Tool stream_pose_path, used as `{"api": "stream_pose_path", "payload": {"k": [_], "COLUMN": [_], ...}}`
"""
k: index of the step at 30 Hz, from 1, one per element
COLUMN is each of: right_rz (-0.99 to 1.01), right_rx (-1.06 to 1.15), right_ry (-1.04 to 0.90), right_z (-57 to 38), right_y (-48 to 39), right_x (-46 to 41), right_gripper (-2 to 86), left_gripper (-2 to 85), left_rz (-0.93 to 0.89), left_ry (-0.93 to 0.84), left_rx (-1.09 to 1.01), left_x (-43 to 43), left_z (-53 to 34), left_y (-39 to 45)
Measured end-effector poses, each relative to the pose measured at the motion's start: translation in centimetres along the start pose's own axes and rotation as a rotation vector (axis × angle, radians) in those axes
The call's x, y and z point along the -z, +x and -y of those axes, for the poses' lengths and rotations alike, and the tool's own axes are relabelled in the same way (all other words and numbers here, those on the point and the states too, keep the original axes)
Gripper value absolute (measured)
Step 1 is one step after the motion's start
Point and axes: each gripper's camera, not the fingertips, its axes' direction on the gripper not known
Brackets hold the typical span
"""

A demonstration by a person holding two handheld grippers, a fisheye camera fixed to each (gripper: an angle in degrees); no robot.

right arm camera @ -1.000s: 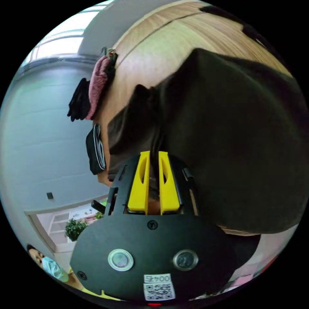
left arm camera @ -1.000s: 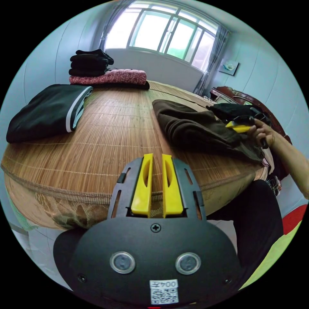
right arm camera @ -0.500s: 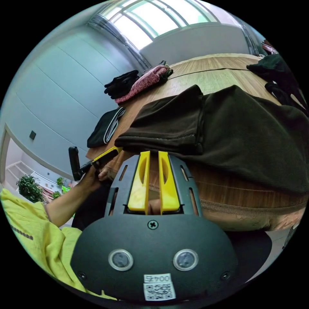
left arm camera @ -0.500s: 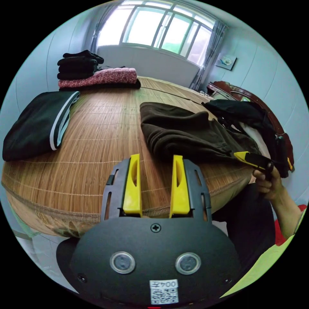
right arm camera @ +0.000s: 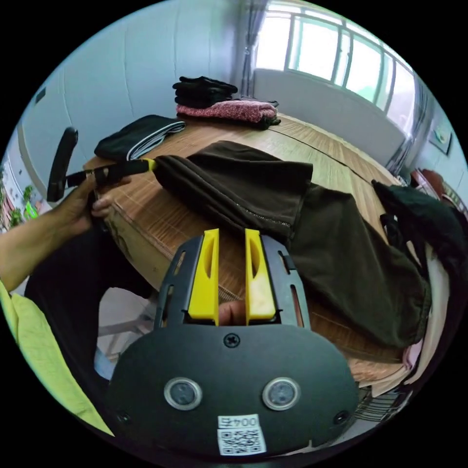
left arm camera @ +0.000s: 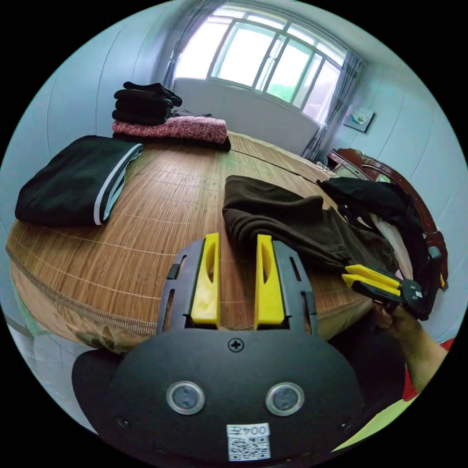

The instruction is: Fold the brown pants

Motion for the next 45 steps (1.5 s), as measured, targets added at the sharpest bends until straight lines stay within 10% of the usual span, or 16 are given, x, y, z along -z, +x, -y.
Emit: {"api": "stream_pose_path", "payload": {"k": [16,30,38,45], "right_rz": [-0.217,0.042,0.235,0.185], "right_rx": [0.326,0.047,-0.310,-0.182], "right_ry": [-0.122,-0.134,0.029,0.003], "right_z": [5.9,3.6,5.6,14.0], "right_y": [-6.9,-5.1,2.5,0.0], "right_x": [-3.7,1.9,3.8,0.2], "right_gripper": [5.5,5.1,5.8,4.9], "left_gripper": [4.1,5.7,0.8,0.2], "left_rz": [0.033,-0.008,-0.032,-0.176], "left_ry": [-0.177,-0.389,0.011,-0.306], "left_rx": [-0.114,-0.306,-0.247,-0.091], "left_x": [-4.1,2.1,7.4,-2.2], "left_z": [3.8,0.2,2.9,1.1], "left_y": [1.6,1.1,1.3,0.5]}}
